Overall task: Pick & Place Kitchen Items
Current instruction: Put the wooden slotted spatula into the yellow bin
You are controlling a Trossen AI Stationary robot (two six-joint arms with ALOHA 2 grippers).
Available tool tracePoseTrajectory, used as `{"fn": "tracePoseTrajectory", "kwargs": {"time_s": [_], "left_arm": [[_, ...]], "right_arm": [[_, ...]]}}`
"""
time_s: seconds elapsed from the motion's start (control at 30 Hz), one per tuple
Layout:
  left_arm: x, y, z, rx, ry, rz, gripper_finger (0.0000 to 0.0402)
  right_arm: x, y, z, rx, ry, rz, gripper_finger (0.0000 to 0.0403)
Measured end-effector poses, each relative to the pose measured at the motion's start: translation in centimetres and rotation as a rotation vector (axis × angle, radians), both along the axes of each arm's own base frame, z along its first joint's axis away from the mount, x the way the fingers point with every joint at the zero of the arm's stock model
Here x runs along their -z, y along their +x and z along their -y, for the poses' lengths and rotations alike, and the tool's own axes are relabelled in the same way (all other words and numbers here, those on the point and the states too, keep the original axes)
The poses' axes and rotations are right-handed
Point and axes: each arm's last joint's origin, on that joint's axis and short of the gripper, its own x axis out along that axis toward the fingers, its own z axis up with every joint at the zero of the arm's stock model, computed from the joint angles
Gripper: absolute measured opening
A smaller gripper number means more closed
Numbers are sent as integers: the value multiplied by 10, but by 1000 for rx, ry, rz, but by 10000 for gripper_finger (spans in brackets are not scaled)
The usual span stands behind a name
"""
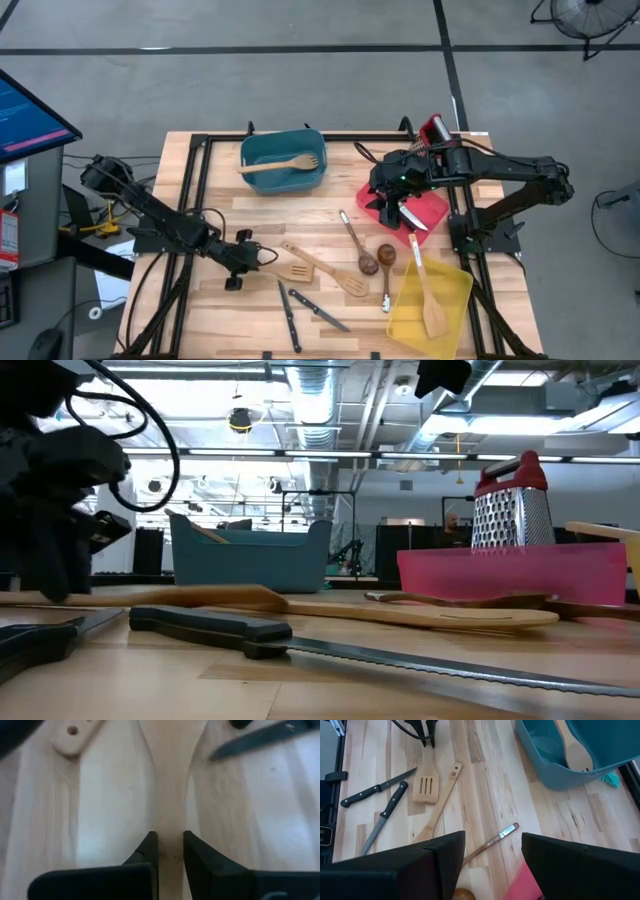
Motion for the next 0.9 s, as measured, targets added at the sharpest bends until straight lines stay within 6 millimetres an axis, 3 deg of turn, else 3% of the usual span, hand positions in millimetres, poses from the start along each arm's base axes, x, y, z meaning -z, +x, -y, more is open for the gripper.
{"fn": "tracePoseTrajectory", "kwargs": {"time_s": [0.3,0.57,0.7,0.9], "left_arm": [[-29,-2,-4,-69,-52,187,0],[-37,-3,-6,-115,-24,246,3],[-32,-7,-6,-56,-46,160,27],[-19,-15,-8,-30,-82,86,97]], "right_arm": [[-5,-5,-1,12,16,21,205],[-9,-11,-7,5,30,36,205],[-9,-12,-11,-14,31,35,205],[-9,-12,-15,-29,31,35,205]]}}
